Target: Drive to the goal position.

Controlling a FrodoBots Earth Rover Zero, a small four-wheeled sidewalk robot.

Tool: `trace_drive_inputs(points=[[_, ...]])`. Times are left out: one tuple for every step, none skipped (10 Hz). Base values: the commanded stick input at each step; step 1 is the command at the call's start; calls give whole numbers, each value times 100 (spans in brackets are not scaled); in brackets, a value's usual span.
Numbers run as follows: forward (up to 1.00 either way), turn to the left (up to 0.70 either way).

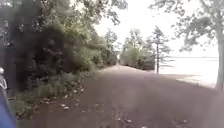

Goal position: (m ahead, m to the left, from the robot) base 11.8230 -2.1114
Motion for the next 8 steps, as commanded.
trace_drive_inputs(points=[[70,-3],[70,-3],[70,-3],[70,-3],[70,-3],[70,-3],[70,-3],[70,-3]])
